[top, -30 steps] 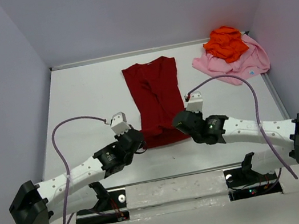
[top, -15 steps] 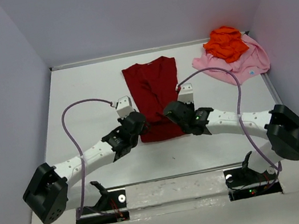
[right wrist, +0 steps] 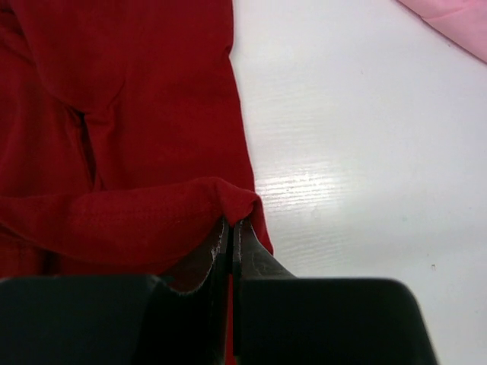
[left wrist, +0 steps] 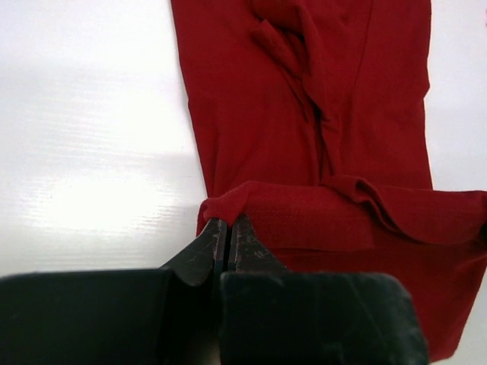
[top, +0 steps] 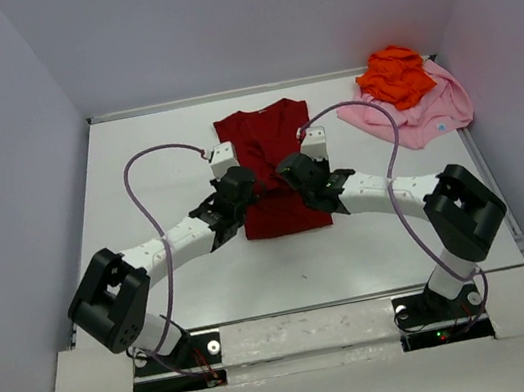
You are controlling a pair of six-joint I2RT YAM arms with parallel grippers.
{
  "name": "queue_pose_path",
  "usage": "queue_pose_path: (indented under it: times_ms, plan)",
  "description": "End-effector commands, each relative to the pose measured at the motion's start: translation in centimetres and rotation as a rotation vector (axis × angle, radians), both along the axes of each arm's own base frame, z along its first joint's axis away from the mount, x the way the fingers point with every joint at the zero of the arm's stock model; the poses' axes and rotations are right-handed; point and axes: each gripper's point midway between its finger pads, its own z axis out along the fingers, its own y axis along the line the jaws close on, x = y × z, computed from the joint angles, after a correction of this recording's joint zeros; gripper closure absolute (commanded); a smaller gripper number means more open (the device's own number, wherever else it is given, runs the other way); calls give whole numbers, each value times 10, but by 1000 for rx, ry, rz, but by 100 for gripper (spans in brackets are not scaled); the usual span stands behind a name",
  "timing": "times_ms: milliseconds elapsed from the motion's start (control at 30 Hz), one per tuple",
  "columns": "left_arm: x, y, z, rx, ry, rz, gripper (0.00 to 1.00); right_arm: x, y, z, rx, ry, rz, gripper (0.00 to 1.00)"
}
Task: Fold and stack the t-shirts
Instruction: Fold the rectangle-folded T-shirt at the center of the board.
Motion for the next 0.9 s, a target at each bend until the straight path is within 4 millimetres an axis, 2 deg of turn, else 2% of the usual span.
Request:
queue_pose_path:
  times_ms: [0,200,267,300,367,400,433,467,533,567,600,633,733,767,800,833,867]
  plan:
    - [23,-12,17,-4,-67,-6,100,27,12,23,29,-84,-12,100]
    - [37,-17,-26,43,3,4,100,42,16,7,1,-65,-18,100]
    - [41,-19,-31,37,12,11,100,47,10,4,-26,-69,-44,100]
    - [43,-20,-38,43,24,15,100,51,13,-2,-38,-62,-45,100]
    - [48,-21,-41,46,31,23,100,54,12,-7,-61,-57,-53,100]
    - [47,-17,-48,66,56,33,94,55,13,-6,-69,-55,-55,100]
    - [47,-16,-48,68,57,40,83,55,11,-9,-83,-53,-65,90]
    - [48,-12,-47,72,56,57,60,55,10,-9,-91,-54,-66,70]
    - [49,-6,-32,56,27,85,42,56,9,-7,-100,-56,-63,56]
    - [50,-3,-25,51,15,95,38,56,9,-3,-102,-60,-63,47]
    - [51,-2,-17,45,3,100,35,56,10,1,-96,-64,-59,43]
    - [50,0,-1,34,-20,100,27,56,11,3,-94,-64,-50,41]
    - [49,2,37,15,-62,96,24,56,16,14,-80,-65,-10,36]
    - [52,0,57,0,-85,94,24,55,21,15,-78,-50,27,35]
    - [49,2,61,21,-67,86,24,56,25,18,-69,-48,50,34]
    - [51,0,85,4,-95,82,24,55,33,16,-62,-25,98,34]
    - [47,3,88,26,-72,73,24,56,40,16,-53,-11,133,34]
